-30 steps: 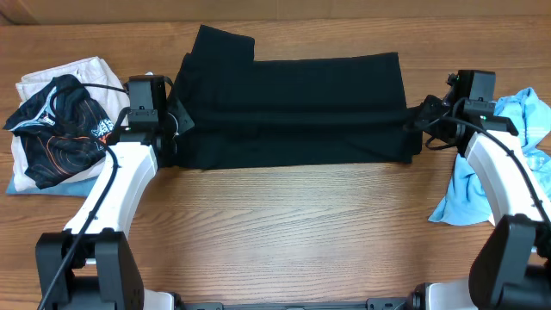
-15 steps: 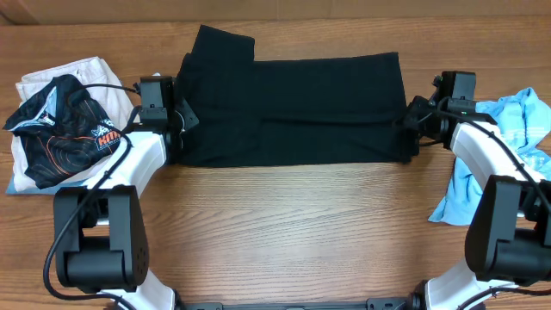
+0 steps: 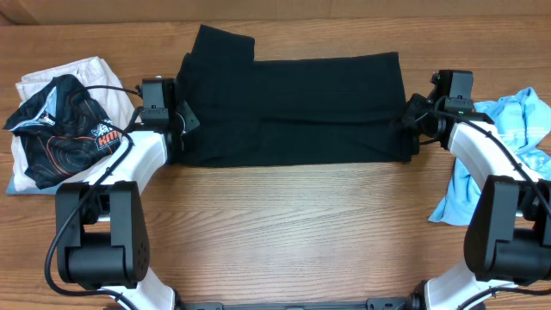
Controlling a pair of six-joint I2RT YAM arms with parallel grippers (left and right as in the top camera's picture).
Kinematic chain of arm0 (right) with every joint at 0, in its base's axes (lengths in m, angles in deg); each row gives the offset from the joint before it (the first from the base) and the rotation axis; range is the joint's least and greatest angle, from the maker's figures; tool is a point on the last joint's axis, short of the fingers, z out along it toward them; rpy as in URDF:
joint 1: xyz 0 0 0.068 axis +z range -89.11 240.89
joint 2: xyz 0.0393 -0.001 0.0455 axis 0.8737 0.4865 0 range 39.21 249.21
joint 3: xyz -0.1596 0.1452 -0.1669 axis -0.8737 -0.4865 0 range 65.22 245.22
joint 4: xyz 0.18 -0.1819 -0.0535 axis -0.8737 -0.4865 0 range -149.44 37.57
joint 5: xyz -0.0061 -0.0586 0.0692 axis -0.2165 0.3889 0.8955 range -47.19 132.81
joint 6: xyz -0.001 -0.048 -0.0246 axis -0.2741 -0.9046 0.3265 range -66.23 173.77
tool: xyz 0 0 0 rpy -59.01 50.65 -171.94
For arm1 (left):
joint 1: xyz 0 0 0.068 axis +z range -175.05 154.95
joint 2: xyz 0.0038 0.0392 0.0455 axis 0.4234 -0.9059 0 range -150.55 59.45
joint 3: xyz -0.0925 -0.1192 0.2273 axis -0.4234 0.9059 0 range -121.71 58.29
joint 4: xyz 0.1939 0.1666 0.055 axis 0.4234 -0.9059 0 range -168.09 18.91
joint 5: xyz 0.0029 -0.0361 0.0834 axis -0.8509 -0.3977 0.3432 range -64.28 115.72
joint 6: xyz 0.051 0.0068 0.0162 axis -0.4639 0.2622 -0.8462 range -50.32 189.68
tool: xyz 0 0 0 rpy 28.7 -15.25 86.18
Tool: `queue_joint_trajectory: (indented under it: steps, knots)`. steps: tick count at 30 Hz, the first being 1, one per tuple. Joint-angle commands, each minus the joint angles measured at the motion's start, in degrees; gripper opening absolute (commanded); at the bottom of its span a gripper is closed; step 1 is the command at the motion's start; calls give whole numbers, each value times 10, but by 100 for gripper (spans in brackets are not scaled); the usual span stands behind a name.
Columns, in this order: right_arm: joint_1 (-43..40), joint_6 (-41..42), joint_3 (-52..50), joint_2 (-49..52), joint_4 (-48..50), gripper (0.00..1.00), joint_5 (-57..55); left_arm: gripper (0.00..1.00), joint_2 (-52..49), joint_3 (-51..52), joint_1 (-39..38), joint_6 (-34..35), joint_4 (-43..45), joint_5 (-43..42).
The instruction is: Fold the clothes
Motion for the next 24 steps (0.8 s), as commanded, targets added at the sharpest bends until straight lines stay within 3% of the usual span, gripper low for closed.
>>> queue_joint_trajectory:
  steps: [1,6,8,9,13,20,24]
  knots:
    - [2,-3,13,1,4,4,-20,14,-8,-11,4,-10,-7,12]
    - [2,-4,13,5,4,6,-29,14,-8,-11,4,-14,-12,12]
    - [2,-4,13,10,-3,18,-29,14,-8,-11,4,-14,-16,12]
    - [2,-4,13,11,-24,41,-35,16,-8,-11,4,-18,-26,11]
    - [-9,-2,14,1,-87,64,-39,21,-2,-17,4,-56,-84,5]
    - [-9,-35,7,-6,-210,70,8,32,30,-42,4,-97,-235,5]
    - [-6,-49,-18,-6,-177,69,17,38,22,-39,4,-97,-274,5]
